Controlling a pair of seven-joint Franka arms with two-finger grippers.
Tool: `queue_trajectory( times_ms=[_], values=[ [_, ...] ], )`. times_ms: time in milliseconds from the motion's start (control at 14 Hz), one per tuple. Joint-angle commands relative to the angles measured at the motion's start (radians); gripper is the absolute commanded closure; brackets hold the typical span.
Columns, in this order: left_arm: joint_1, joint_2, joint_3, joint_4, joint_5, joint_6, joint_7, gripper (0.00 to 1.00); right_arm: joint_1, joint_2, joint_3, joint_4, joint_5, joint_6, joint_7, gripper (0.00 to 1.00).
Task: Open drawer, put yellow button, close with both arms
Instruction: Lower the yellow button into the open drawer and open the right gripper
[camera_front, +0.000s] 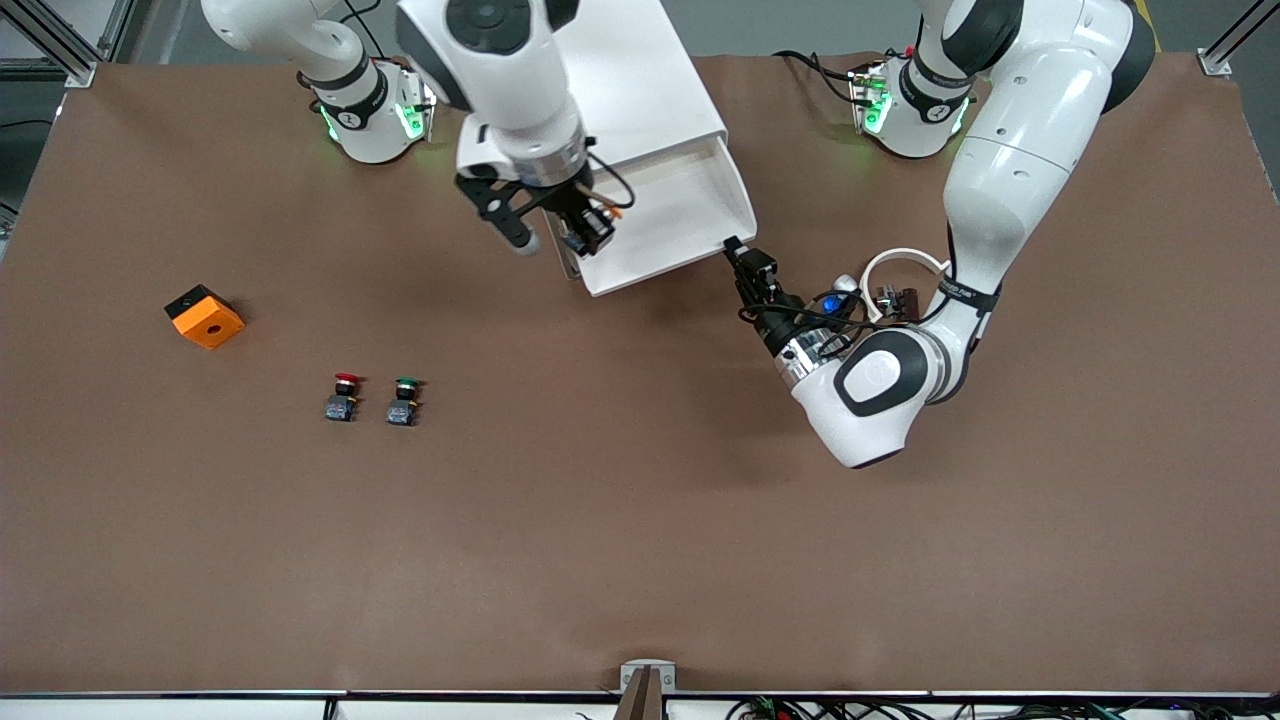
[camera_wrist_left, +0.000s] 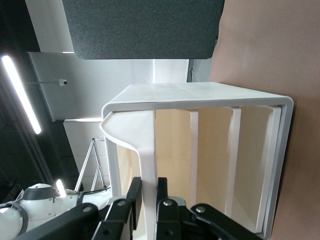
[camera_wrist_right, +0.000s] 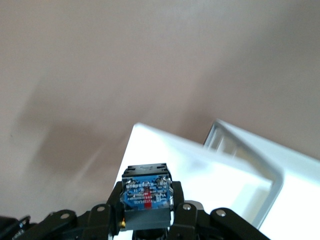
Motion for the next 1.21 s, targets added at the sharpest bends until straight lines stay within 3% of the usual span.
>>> queue_trajectory(
  times_ms=[0,71,143,714,786,857,1143],
  values=[
    [0.014,0.013,0.005,0.027,-0.009,-0.044,-0.006,0.24,0.066,0.097,-0.016,0.093,-0.035,-0.012,0.109,1.0],
    [0.014,0.013,0.004,0.027,-0.009,-0.044,-0.005,0.04,0.083,0.126,-0.016,0.11,-0.061,-0.012,0.149,1.0],
    [0.014,0.012,0.004,0.027,-0.009,-0.044,-0.005,0.0,0.099,0.149,-0.016,0.125,-0.076,-0.012,0.175,1.0],
    [0.037,-0.001,0.001,0.053,0.033,-0.089,0.07,0.0,0.165,0.202,-0.016,0.158,-0.094,-0.014,0.257,1.0],
    [0.043,-0.005,-0.005,0.053,0.048,-0.099,0.095,0.0,0.163,0.202,-0.016,0.158,-0.094,-0.015,0.257,0.23],
    [0.057,-0.005,-0.013,0.055,0.063,-0.118,0.118,0.0,0.165,0.202,-0.017,0.158,-0.097,-0.017,0.257,0.0],
    [0.073,-0.036,-0.022,0.055,0.132,-0.145,0.259,0.0,0.154,0.199,-0.017,0.174,-0.113,-0.021,0.238,0.0]
  ],
)
